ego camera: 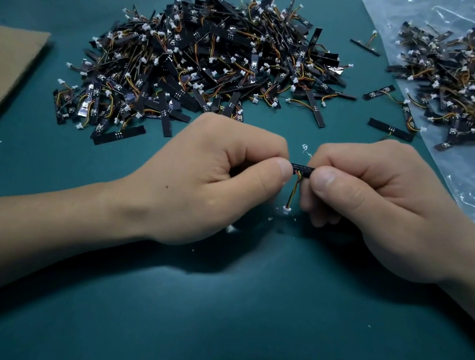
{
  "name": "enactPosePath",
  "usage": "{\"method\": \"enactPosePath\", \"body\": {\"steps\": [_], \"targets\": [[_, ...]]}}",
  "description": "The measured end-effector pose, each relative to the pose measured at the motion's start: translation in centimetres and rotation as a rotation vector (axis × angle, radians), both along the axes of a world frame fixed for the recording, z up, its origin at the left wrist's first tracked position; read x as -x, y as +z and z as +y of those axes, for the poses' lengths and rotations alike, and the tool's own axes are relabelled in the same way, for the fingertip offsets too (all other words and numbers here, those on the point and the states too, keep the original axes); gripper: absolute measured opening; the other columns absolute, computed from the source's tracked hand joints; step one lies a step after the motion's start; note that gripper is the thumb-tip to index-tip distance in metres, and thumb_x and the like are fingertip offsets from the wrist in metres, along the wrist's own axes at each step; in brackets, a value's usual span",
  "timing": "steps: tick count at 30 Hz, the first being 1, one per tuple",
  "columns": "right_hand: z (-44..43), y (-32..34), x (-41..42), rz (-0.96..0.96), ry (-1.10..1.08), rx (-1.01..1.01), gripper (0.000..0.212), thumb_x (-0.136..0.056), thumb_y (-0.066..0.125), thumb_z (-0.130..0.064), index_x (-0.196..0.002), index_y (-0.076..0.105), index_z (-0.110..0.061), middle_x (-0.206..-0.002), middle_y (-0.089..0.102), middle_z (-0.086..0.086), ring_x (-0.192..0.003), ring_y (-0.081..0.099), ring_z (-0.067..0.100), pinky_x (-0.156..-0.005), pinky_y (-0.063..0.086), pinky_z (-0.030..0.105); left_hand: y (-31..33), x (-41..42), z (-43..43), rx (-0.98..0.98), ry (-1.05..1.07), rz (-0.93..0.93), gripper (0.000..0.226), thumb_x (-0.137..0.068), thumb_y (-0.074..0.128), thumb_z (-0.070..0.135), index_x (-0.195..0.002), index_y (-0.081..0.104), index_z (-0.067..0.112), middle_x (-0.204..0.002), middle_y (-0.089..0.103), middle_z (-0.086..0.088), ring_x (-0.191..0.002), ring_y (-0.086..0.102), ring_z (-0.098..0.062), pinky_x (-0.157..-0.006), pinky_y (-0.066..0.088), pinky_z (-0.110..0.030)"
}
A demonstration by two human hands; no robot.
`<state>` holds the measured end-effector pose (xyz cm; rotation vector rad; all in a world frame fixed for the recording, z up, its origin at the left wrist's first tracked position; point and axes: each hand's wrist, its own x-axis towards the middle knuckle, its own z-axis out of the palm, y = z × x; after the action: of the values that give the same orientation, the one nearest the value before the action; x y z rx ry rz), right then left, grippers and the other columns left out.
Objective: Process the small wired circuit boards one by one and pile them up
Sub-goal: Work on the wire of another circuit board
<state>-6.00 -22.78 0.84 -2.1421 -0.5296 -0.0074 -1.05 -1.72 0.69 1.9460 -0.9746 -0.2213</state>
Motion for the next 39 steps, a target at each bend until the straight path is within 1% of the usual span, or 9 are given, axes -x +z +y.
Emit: {"method": "enactPosePath", "body": {"steps": [5, 9, 15, 21, 23, 27, 30, 34, 39], "targets": [[-0.1, -0.01, 0.09, 0.014, 0.013, -0.023, 0.031, -0.097, 0.045, -0.031, -0.073, 0.062, -0.023, -0.063, 0.062, -0.007, -0.054, 0.06, 0.018, -0.053, 0.046, 0.03, -0.04, -0.06, 0.09, -0.015, -0.009, -0.017, 0.035, -0.099, 0.053, 0.016, -0.067, 0.058, 0.004, -0.054, 0.05, -0.006, -0.052, 0.046, -0.016, -0.052, 0.037, -0.023], [-0.15, 0.01, 0.05, 0.001, 0.018, -0.012, 0.03, -0.097, 0.045, -0.03, -0.072, 0.061, -0.025, -0.063, 0.062, -0.007, -0.055, 0.06, 0.018, -0.054, 0.045, 0.028, 0.06, -0.06, 0.11, -0.012, -0.02, -0.022, 0.035, -0.098, 0.053, 0.017, -0.067, 0.059, 0.003, -0.054, 0.05, -0.006, -0.052, 0.046, -0.016, -0.052, 0.036, -0.023], [-0.25, -0.14, 0.05, 0.001, 0.024, -0.006, 0.032, -0.096, 0.045, -0.027, -0.069, 0.061, -0.019, -0.061, 0.062, -0.001, -0.052, 0.061, 0.019, -0.053, 0.046, 0.034, 0.23, -0.08, 0.11, -0.037, -0.032, -0.064, 0.034, -0.097, 0.053, 0.012, -0.065, 0.056, 0.001, -0.054, 0.039, -0.002, -0.052, 0.036, -0.009, -0.053, 0.031, -0.019], [-0.24, -0.16, 0.02, 0.001, 0.046, 0.016, 0.032, -0.097, 0.048, -0.024, -0.069, 0.061, -0.017, -0.059, 0.059, -0.004, -0.054, 0.058, 0.014, -0.055, 0.042, 0.021, 0.19, 0.1, -0.04, -0.043, -0.026, -0.069, 0.033, -0.091, 0.056, 0.006, -0.059, 0.05, 0.004, -0.05, 0.034, -0.001, -0.048, 0.031, -0.008, -0.048, 0.028, -0.021], [-0.25, -0.17, 0.02, 0.007, 0.049, 0.0, 0.032, -0.097, 0.049, -0.024, -0.068, 0.06, -0.017, -0.057, 0.057, -0.004, -0.051, 0.057, 0.013, -0.053, 0.04, 0.018, 0.22, 0.13, 0.0, -0.041, -0.036, -0.066, 0.032, -0.09, 0.057, 0.006, -0.058, 0.053, 0.002, -0.049, 0.033, -0.001, -0.047, 0.03, -0.008, -0.047, 0.027, -0.02], [-0.28, -0.22, 0.0, -0.017, 0.055, 0.024, 0.035, -0.095, 0.046, -0.026, -0.066, 0.059, -0.013, -0.055, 0.053, 0.0, -0.051, 0.052, 0.013, -0.053, 0.037, 0.018, 0.24, 0.04, 0.09, -0.047, -0.043, -0.067, 0.032, -0.092, 0.056, 0.008, -0.062, 0.06, 0.0, -0.049, 0.037, -0.002, -0.047, 0.034, -0.01, -0.048, 0.029, -0.019], [-0.32, -0.24, 0.01, -0.003, 0.063, 0.021, 0.036, -0.095, 0.045, -0.026, -0.065, 0.057, -0.011, -0.055, 0.054, -0.002, -0.051, 0.051, 0.01, -0.054, 0.037, 0.017, 0.18, 0.08, 0.05, -0.044, -0.042, -0.074, 0.033, -0.093, 0.056, 0.009, -0.061, 0.059, 0.0, -0.049, 0.038, -0.002, -0.047, 0.035, -0.013, -0.047, 0.03, -0.021], [-0.31, -0.34, 0.08, 0.013, 0.076, 0.02, 0.034, -0.096, 0.044, -0.027, -0.067, 0.058, -0.014, -0.058, 0.057, -0.002, -0.053, 0.054, 0.012, -0.055, 0.038, 0.017, 0.27, 0.1, 0.1, -0.031, -0.068, -0.068, 0.036, -0.093, 0.053, 0.015, -0.061, 0.056, 0.0, -0.05, 0.036, -0.001, -0.048, 0.032, -0.009, -0.048, 0.028, -0.019], [-0.29, -0.43, 0.03, 0.022, 0.085, 0.008, 0.034, -0.097, 0.045, -0.028, -0.068, 0.058, -0.017, -0.057, 0.055, 0.001, -0.052, 0.053, 0.014, -0.054, 0.038, 0.019, 0.21, 0.04, 0.05, -0.02, -0.062, -0.072, 0.035, -0.09, 0.052, 0.014, -0.058, 0.052, 0.002, -0.05, 0.031, 0.0, -0.048, 0.029, -0.006, -0.048, 0.027, -0.018]]}}
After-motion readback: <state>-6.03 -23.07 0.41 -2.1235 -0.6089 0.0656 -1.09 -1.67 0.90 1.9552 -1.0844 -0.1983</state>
